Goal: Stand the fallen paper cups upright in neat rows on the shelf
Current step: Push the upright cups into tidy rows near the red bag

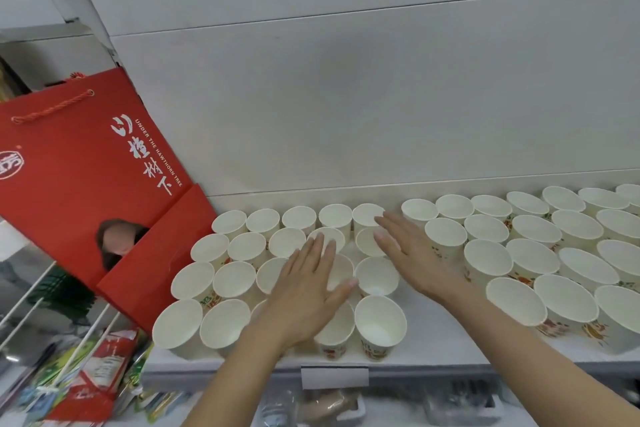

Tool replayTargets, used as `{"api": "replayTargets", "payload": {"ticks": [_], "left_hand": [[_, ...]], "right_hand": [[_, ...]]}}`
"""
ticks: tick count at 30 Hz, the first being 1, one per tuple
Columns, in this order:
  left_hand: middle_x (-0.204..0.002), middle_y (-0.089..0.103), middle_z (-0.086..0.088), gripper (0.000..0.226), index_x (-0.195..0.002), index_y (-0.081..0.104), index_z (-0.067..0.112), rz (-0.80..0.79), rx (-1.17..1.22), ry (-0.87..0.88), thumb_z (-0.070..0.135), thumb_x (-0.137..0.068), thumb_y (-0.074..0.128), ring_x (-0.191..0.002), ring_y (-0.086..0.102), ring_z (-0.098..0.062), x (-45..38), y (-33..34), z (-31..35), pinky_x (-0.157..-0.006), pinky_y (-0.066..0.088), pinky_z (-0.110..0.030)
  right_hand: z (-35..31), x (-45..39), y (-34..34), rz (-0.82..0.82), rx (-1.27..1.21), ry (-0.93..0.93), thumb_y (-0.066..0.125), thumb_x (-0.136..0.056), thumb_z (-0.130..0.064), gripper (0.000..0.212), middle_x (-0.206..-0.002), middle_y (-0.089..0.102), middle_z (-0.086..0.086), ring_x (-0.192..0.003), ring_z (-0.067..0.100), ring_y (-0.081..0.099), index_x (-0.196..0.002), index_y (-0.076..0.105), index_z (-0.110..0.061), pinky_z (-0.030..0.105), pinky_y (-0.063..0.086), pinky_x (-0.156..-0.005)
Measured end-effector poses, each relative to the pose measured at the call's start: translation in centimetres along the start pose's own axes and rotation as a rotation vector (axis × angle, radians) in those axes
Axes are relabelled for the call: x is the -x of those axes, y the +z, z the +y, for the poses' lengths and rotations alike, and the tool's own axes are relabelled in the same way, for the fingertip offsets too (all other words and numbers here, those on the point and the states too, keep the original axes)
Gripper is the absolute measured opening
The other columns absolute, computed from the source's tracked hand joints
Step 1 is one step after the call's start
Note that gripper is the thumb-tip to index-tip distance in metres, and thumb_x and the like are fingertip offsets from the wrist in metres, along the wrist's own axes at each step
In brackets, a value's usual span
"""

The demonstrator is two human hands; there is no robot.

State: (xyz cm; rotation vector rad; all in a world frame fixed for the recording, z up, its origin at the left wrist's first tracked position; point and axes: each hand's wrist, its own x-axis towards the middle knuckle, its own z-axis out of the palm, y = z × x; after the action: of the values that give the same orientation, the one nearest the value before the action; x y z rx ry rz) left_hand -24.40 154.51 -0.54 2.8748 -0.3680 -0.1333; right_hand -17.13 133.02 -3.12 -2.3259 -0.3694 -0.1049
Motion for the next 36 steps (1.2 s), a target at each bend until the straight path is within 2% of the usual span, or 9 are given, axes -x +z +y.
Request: {"api": "replayTargets", "payload": {"ticks": [3, 6, 10, 15, 22, 26, 31, 33, 36], "left_hand": [[-0.159, -0.023, 0.002, 0.087, -0.154, -0.009, 0.025, -0.048, -0.066, -0.029, 0.075, -0.089, 0.019, -0.146, -0.024, -0.015, 2.0, 2.3, 1.4, -0.121, -0.007, -0.039], [-0.161, -0.019, -0.005, 0.090, -0.155, -0.005, 0.020, -0.064, -0.088, -0.092, 0.075, -0.089, 0.020, -0.146, -0.024, -0.019, 2.0, 3.2, 2.3, -0.120, -0.008, -0.041], [-0.161, -0.017, -0.006, 0.088, -0.155, -0.004, 0.018, -0.047, -0.070, -0.136, 0.073, -0.090, 0.019, -0.146, -0.023, -0.020, 2.3, 3.5, 3.6, -0.120, -0.009, -0.041], [-0.159, -0.024, 0.004, 0.089, -0.154, -0.012, 0.025, 0.134, 0.019, -0.200, 0.077, -0.085, 0.013, -0.145, -0.025, -0.012, 4.1, 2.5, 1.6, -0.121, -0.007, -0.036], [-0.160, -0.021, 0.001, 0.090, -0.154, -0.009, 0.026, 0.008, -0.081, -0.255, 0.078, -0.082, 0.003, -0.146, -0.023, -0.016, 5.3, 3.6, 0.5, -0.120, -0.009, -0.041], [-0.161, -0.016, 0.002, 0.095, -0.155, -0.005, 0.024, 0.099, -0.062, -0.258, 0.081, -0.078, -0.003, -0.147, -0.020, -0.012, 5.3, 3.4, -0.7, -0.121, -0.008, -0.038], [-0.163, 0.008, 0.003, 0.085, -0.155, 0.009, 0.021, 0.036, -0.045, -0.284, 0.074, -0.089, 0.010, -0.149, 0.002, -0.012, 4.5, 2.6, -1.1, -0.121, -0.004, -0.041], [-0.160, 0.023, 0.002, 0.077, -0.153, 0.020, 0.020, 0.084, -0.025, -0.284, 0.068, -0.094, 0.016, -0.148, 0.015, -0.014, 4.0, 2.4, -1.2, -0.121, 0.002, -0.042], [-0.127, 0.062, -0.002, 0.044, -0.127, 0.052, 0.022, 0.247, -0.034, -0.318, 0.051, -0.098, 0.034, -0.122, 0.050, -0.025, 3.4, 1.6, -1.7, -0.107, 0.028, -0.039]], "right_hand": [[0.2, 4.1, 0.8, -0.066, -0.200, 0.128, 0.035, -0.090, -0.061, 0.070, -0.157, 0.013, -0.014, -0.144, 0.001, 0.004, -0.150, 0.024, -0.027, 0.022, 0.003, -0.112], [0.1, 5.2, 1.7, -0.142, -0.227, 0.161, 0.035, -0.091, -0.062, 0.074, -0.158, 0.005, -0.016, -0.144, -0.001, 0.001, -0.153, 0.012, -0.027, 0.022, 0.001, -0.112], [-0.4, 5.0, 2.0, -0.156, -0.218, 0.147, 0.034, -0.091, -0.063, 0.076, -0.160, 0.005, -0.013, -0.145, 0.002, 0.002, -0.153, 0.009, -0.026, 0.025, 0.003, -0.116], [-0.4, 7.4, 1.0, -0.093, -0.254, 0.152, 0.031, -0.091, -0.064, 0.074, -0.158, 0.000, -0.017, -0.144, 0.000, 0.001, -0.152, 0.006, -0.031, 0.024, 0.002, -0.114], [-1.1, 9.2, 2.5, -0.156, -0.220, 0.074, 0.035, -0.091, -0.064, 0.078, -0.158, -0.008, -0.018, -0.143, -0.005, -0.006, -0.152, 0.002, -0.031, 0.022, 0.001, -0.114], [-1.2, 9.0, 2.1, -0.142, -0.187, 0.086, 0.032, -0.090, -0.067, 0.078, -0.158, -0.009, -0.019, -0.143, -0.003, -0.006, -0.152, 0.000, -0.032, 0.022, 0.000, -0.114], [-2.0, 8.5, 2.3, -0.183, -0.155, 0.075, 0.031, -0.090, -0.067, 0.081, -0.159, -0.006, -0.013, -0.145, 0.002, -0.003, -0.153, 0.000, -0.028, 0.024, 0.001, -0.115], [-2.0, 8.5, 2.2, -0.176, -0.141, 0.083, 0.031, -0.090, -0.066, 0.080, -0.160, -0.006, -0.011, -0.145, 0.004, -0.003, -0.153, 0.001, -0.027, 0.025, 0.001, -0.115], [-1.9, 8.9, 1.9, -0.150, -0.039, 0.068, 0.029, -0.092, -0.064, 0.078, -0.160, -0.009, -0.009, -0.146, 0.006, -0.005, -0.153, 0.001, -0.025, 0.025, -0.001, -0.114]]}}
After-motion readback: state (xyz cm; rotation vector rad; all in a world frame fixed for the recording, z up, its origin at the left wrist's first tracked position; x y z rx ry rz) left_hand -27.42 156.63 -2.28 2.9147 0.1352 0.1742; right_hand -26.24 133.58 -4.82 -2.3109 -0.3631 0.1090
